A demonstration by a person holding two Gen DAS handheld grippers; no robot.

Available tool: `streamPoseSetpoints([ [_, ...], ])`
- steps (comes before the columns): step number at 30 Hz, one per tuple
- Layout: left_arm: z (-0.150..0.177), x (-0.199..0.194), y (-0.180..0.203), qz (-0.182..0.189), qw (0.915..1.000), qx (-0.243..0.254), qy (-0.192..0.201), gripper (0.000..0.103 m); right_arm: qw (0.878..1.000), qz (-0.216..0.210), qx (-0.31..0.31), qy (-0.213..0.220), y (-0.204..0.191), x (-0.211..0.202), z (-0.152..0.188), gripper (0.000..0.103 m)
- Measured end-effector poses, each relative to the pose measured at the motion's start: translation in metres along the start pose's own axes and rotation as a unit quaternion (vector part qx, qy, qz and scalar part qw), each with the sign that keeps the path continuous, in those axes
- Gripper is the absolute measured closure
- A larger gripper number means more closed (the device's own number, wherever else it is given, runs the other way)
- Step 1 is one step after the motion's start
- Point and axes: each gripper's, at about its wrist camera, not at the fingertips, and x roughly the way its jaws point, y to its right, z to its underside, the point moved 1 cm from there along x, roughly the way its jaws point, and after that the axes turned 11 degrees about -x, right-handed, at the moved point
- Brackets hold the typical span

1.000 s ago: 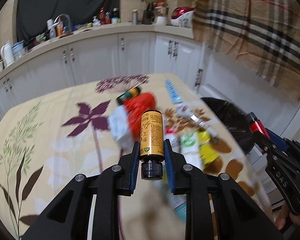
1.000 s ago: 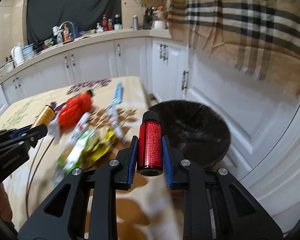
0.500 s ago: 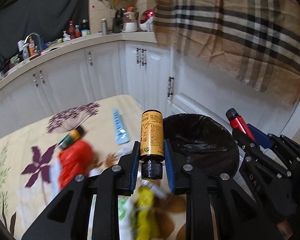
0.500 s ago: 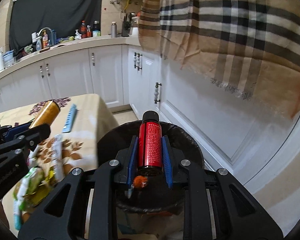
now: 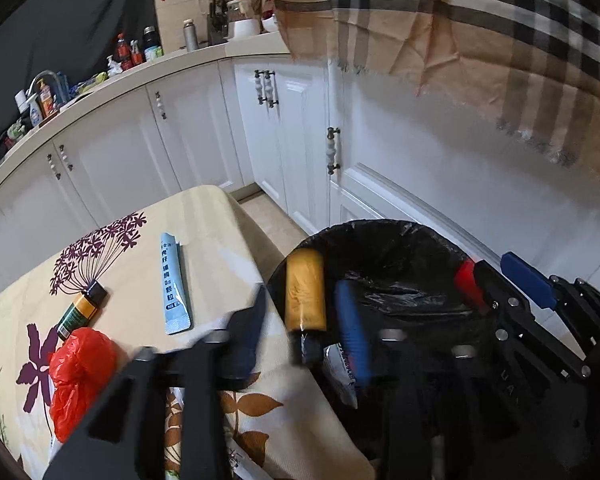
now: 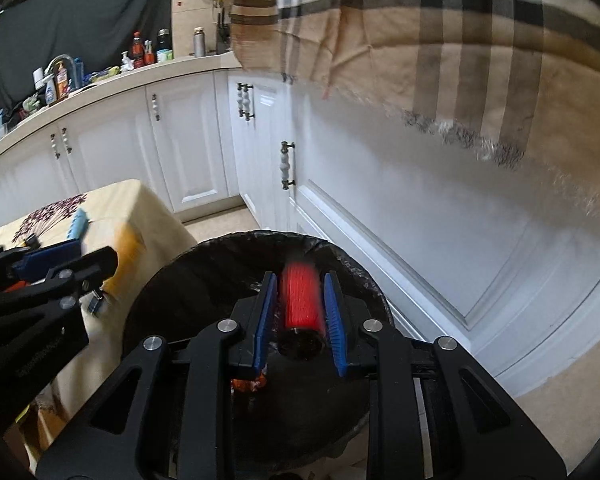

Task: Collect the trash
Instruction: 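Move both tools over the bin and release the can and bottle, then grasp the teal toothpaste tube with the right tool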

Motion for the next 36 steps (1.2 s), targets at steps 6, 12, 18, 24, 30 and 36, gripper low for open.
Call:
streamPoseSetpoints([
  [6, -0.001, -0.004, -0.001, -0.003, 0.9999, 0.002, 0.009, 0.049, 1.0, 0.005, 0.008, -0.002, 0.004, 0.002, 0.001, 0.078],
  [12, -0.003, -0.017, -0.005, 0.008, 0.9998, -0.009, 0.018, 0.045, 1.0, 0.009, 0.004, 0.006, 0.0, -0.017, 0.002, 0.077],
  [18, 0.0, -0.043, -0.024, 0.007, 0.9993, -0.017, 0.033, 0.041, 1.0, 0.003, 0.003, 0.011, -0.008, -0.042, 0.002, 0.069],
  [24, 0.016, -0.074, -0.068, -0.018, 0.9979, -0.046, 0.043, 0.037, 1.0, -0.016, -0.006, 0.016, -0.033, -0.073, 0.012, 0.067],
  [30, 0.04, -0.1, -0.115, -0.052, 0.9949, -0.076, 0.041, 0.034, 0.999, -0.048, -0.022, 0.011, -0.069, -0.1, 0.029, 0.067],
  [36, 0.067, -0.12, -0.156, -0.085, 0.9906, -0.101, 0.037, 0.032, 0.996, -0.077, -0.039, 0.0, -0.106, -0.115, 0.043, 0.067],
])
